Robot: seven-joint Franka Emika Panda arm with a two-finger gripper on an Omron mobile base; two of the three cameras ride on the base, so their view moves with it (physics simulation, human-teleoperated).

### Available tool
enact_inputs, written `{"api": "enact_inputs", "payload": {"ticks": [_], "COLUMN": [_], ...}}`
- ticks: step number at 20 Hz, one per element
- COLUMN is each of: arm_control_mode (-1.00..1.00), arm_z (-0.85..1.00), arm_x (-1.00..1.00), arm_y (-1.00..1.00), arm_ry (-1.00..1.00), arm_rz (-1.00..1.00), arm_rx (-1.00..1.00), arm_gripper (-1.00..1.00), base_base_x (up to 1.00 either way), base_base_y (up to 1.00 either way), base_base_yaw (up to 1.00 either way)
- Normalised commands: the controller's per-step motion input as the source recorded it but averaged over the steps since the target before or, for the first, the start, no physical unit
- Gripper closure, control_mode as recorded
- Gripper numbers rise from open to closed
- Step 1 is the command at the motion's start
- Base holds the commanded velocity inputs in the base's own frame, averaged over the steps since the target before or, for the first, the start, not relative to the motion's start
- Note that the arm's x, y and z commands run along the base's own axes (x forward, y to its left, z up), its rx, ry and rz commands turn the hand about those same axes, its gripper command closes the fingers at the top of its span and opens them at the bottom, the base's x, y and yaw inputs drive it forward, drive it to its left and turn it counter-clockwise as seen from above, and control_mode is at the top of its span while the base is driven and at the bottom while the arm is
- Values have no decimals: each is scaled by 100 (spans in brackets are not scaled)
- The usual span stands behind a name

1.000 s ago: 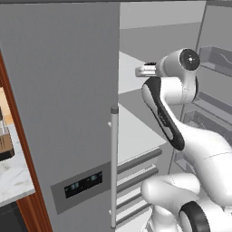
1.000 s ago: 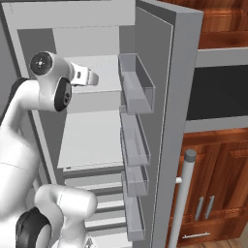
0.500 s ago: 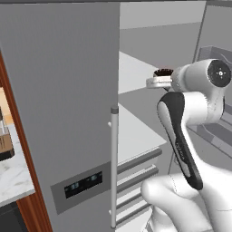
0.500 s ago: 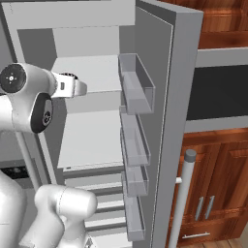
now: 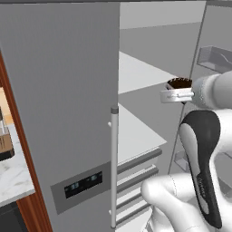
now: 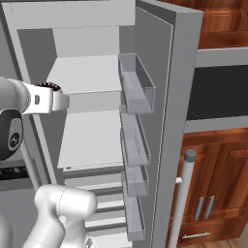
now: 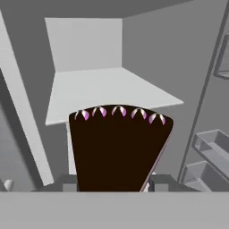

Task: Take the cake and cupcake from the fridge and place them on the empty tray on the dining counter.

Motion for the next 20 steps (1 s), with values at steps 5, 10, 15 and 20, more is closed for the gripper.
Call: {"api": "enact_inputs", "payload": {"ticks": [5, 10, 15, 20], "arm_control_mode": [-100, 100, 100, 100], "arm_z": [0, 0, 0, 0], "arm_x": [-91, -70, 0, 0], "arm_y": [1, 4, 0, 0], "arm_ry": [0, 0, 0, 0], "arm_rz": [0, 0, 0, 0], "arm_rx": [0, 0, 0, 0], "arm_gripper": [100, 100, 100, 100], "base_base_x": [0, -20, -100, -98], "base_base_y": [0, -2, -22, -1], "base_base_yaw": [0, 0, 3, 38]}}
